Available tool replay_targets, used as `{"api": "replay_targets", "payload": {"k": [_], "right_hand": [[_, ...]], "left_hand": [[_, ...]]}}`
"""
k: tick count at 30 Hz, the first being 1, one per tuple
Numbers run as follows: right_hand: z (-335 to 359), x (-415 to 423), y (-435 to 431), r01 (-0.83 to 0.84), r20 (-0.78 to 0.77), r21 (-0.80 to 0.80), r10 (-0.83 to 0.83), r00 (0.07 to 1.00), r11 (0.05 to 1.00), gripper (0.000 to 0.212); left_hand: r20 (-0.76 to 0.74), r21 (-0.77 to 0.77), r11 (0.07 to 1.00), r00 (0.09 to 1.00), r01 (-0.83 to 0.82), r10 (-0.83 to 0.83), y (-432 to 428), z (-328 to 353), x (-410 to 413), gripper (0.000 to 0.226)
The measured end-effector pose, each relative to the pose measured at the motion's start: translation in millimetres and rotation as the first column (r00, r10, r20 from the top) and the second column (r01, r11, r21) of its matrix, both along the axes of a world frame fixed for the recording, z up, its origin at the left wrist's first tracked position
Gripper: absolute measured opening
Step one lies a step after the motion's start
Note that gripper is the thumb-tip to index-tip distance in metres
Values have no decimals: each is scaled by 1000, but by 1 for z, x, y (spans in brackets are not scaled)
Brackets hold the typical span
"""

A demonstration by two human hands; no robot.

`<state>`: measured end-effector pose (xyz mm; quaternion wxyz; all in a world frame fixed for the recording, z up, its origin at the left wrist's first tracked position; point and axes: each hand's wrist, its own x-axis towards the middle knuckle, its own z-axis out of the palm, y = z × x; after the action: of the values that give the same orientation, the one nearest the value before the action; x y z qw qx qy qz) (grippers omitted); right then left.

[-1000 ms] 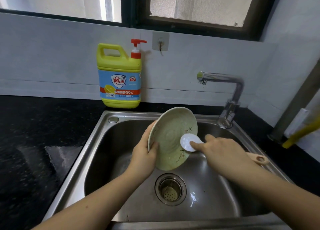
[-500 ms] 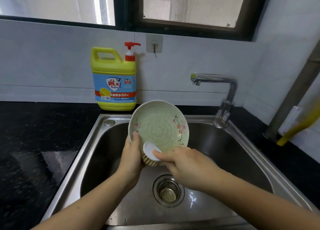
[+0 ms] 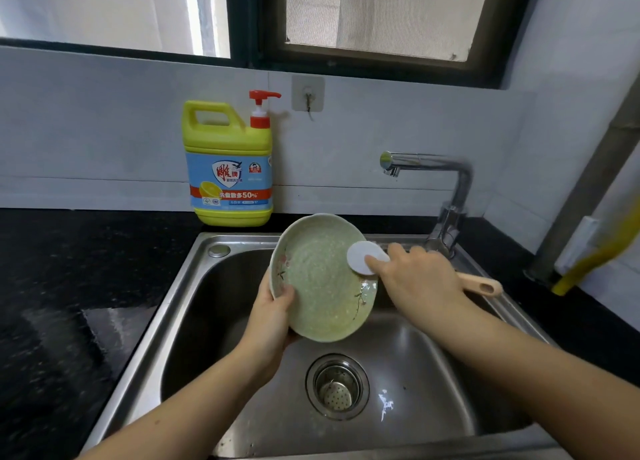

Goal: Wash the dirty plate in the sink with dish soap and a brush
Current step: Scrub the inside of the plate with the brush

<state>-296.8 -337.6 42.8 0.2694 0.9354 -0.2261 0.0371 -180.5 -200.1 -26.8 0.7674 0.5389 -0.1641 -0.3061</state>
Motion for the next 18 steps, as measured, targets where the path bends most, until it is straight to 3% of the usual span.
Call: {"api": "replay_targets", "payload": {"k": [7, 12, 16, 18], "right_hand": [[-22, -17, 5, -88, -208, 237, 139, 968, 968, 49], [-8, -11, -7, -19, -19, 49, 20, 1000, 999, 45], [-16, -10, 3, -141, -200, 151, 170, 965, 978, 46], [-15, -6, 3, -124, -186, 112, 143, 972, 986, 44]], "left_hand": [[123, 27, 998, 991, -51, 48, 1, -3, 3, 57], [138, 39, 998, 989, -49, 44, 0, -3, 3, 66], [165, 57, 996, 985, -64, 54, 1, -3, 4, 68], [170, 69, 996, 984, -59, 46, 1, -4, 3, 69]]}}
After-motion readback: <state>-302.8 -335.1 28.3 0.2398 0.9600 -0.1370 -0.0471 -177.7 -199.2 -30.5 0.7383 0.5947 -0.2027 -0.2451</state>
